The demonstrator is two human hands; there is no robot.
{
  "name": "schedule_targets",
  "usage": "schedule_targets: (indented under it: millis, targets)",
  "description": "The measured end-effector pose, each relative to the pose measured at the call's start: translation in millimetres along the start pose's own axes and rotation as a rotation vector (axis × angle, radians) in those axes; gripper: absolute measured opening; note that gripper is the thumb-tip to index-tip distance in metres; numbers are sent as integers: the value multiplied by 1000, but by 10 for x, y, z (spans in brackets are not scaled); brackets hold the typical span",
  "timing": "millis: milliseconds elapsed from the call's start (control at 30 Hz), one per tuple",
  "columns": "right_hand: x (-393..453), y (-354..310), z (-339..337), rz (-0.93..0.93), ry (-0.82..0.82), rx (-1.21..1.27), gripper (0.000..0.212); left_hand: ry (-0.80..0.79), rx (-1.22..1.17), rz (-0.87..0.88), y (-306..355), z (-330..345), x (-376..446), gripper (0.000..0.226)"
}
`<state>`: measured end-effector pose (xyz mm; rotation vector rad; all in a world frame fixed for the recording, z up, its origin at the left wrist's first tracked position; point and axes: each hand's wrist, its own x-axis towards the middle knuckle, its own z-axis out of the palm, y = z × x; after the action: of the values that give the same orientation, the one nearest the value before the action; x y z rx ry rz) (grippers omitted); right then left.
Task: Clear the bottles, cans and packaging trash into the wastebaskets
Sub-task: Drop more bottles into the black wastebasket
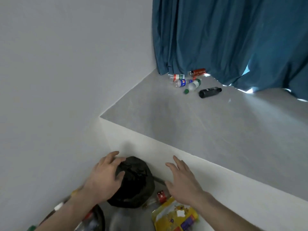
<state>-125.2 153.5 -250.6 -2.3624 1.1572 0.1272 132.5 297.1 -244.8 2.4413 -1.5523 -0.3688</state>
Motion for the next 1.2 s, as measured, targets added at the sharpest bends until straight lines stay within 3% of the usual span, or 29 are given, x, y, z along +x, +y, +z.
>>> schedule_targets:
  millis: [200, 433, 700, 833, 1033, 1200]
  targets:
    - [-504, 135, -298, 185, -117, 163, 67, -198, 6, -18, 468, -351, -148, 56]
    - [-2084, -255, -1569, 466, -218, 280, 67, -378, -92, -96, 1258, -1599, -1143, 53]
    - [-3054, -523, -2598, 577, -86, 337, 67, -496, -104, 119, 2109, -2577, -1223, 60]
    - [-3264, -409, -2856, 622, 20, 387, 67, -463, -63, 179, 2378, -2889, -1013, 58]
    - [-3340, -73, -3168, 641, 135, 432, 67, -446, -28, 287, 2947, -2990, -840, 51]
    - [-3450, 394, -3397, 623, 135, 419, 68, -422, -63, 309, 3596, -2901, -725, 55]
